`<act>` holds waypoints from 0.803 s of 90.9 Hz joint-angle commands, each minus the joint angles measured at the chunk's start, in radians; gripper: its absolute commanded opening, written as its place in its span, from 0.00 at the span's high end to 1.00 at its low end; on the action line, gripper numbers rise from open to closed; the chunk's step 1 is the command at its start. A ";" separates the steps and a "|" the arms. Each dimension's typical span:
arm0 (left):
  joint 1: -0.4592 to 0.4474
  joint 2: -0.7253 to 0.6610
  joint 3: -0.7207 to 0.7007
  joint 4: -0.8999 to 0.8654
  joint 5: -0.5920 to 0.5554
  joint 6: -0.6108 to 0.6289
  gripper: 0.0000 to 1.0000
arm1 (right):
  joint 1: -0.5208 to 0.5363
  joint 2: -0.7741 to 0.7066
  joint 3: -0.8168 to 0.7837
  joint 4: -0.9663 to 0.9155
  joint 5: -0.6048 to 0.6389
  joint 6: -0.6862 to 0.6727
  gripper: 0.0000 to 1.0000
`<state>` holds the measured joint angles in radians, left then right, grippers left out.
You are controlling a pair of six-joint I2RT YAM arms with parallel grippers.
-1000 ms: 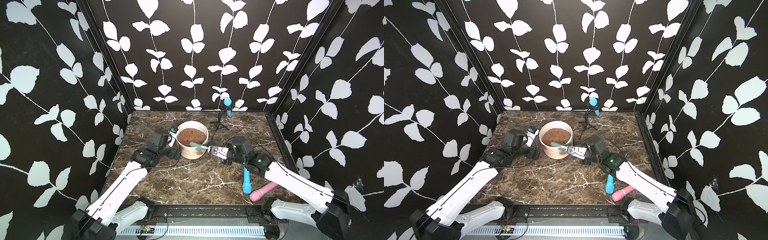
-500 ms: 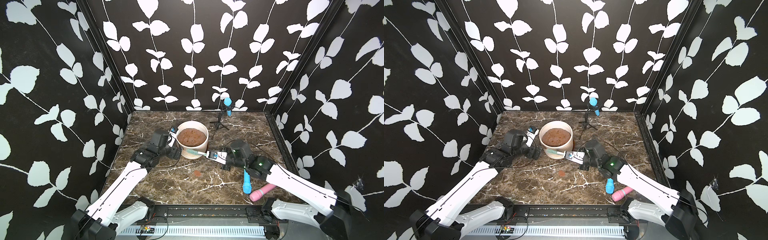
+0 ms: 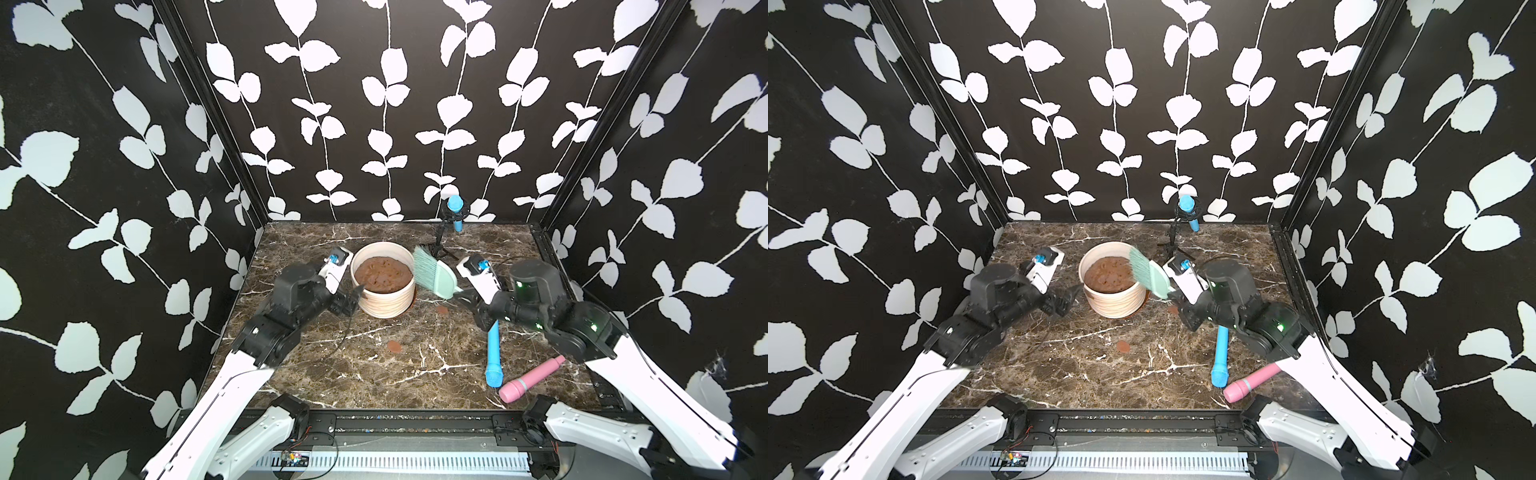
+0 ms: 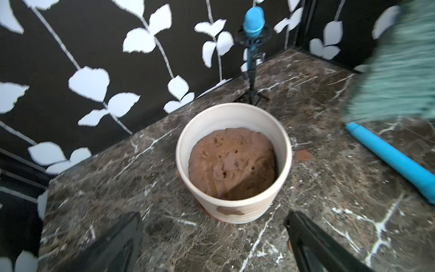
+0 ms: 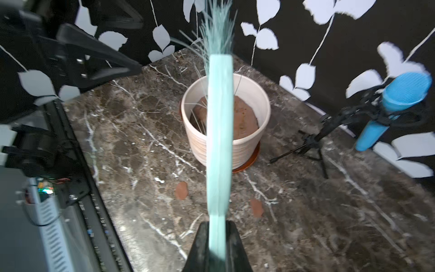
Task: Scrub the dried mud off the ceramic pot
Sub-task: Brush off the soil from the pot.
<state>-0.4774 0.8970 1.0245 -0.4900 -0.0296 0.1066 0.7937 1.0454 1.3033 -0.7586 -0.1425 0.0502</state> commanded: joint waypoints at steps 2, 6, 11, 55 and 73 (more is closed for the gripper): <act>0.124 0.099 0.099 -0.193 -0.176 -0.231 0.02 | 0.098 0.145 0.109 -0.134 -0.011 0.190 1.00; 0.198 0.138 0.113 -0.236 -0.117 -0.290 0.02 | 0.125 0.200 0.160 -0.156 -0.001 0.212 1.00; 0.237 0.158 0.111 -0.259 -0.113 -0.342 0.01 | 0.147 0.267 0.225 -0.179 0.004 0.260 1.00; 0.372 0.201 -0.031 -0.204 -0.172 -0.385 0.01 | 0.339 0.730 0.750 -0.432 0.380 0.391 1.00; 0.381 0.222 -0.053 -0.183 -0.148 -0.380 0.02 | 0.380 0.844 0.861 -0.469 0.493 0.398 1.00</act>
<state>-0.1066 1.1217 0.9829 -0.6819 -0.1905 -0.2703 1.1553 1.8549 2.0998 -1.1889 0.2375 0.4217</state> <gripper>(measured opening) 0.984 0.115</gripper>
